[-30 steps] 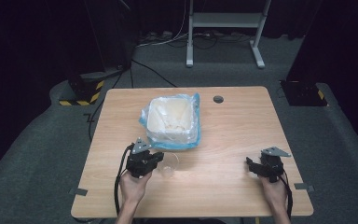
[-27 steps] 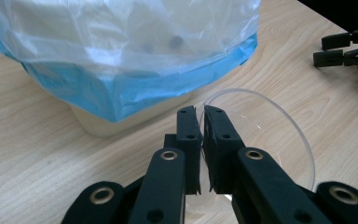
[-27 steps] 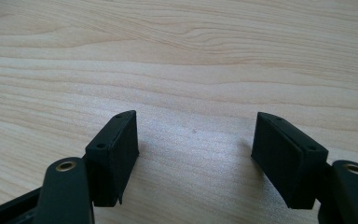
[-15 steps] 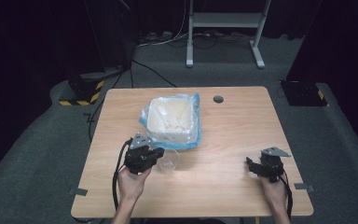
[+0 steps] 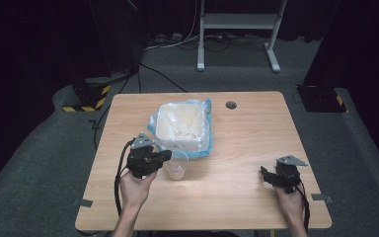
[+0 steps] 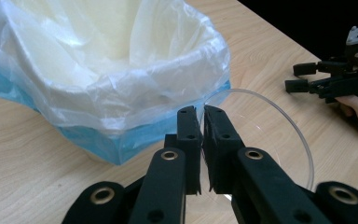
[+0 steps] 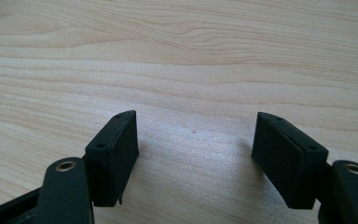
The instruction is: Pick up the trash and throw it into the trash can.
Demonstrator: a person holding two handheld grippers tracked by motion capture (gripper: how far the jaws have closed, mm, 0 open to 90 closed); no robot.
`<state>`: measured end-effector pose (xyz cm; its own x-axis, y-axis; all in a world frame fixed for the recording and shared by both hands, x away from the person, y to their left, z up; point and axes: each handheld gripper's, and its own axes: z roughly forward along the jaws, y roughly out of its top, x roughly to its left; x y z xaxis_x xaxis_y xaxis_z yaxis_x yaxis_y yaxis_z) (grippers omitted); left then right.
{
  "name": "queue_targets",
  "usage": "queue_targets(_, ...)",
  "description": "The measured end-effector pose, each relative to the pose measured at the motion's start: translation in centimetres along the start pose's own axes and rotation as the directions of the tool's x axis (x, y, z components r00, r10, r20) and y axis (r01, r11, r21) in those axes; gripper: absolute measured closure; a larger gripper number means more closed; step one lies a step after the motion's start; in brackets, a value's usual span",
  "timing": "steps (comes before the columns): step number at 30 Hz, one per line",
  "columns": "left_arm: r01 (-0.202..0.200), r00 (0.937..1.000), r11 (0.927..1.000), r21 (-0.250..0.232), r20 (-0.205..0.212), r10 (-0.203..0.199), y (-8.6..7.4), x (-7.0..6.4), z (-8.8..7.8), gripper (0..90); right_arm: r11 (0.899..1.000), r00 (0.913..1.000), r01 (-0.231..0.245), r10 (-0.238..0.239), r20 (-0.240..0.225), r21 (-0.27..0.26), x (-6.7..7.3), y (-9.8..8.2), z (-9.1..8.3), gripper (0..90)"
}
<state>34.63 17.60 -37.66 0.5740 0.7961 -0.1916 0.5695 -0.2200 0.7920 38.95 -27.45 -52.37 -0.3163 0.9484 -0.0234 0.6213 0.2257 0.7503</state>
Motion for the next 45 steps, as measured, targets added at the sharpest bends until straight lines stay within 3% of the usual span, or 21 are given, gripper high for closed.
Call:
queue_targets(10, 0.01, 0.9998, 0.9999, -0.012, 0.018, -0.009, 1.5, 0.0, -0.7, 84.9, 1.0, 1.0, -0.001, 0.001, 0.0, -0.001, 0.0, 0.0, 0.0, 30.6)
queue_targets(23, -0.009, 0.9998, 0.9995, -0.03, 0.019, 0.009, 4.2, 0.3, -1.9, 84.9, 1.0, 1.0, -0.001, 0.001, 0.001, -0.002, 0.0, 0.0, 0.0, 30.7)
queue_targets(36, 0.033, 0.9979, 0.9986, -0.041, 0.057, -0.03, 6.2, 1.3, -1.7, 85.0, 1.0, 1.0, -0.001, 0.001, 0.0, -0.001, 0.0, 0.0, 0.0, 30.7)
queue_targets(45, 0.037, 0.998, 0.9976, -0.058, 0.053, -0.034, 7.8, 1.6, -2.0, 85.0, 1.0, 1.0, 0.001, -0.001, 0.003, -0.001, 0.1, 0.0, 0.0, 30.7)
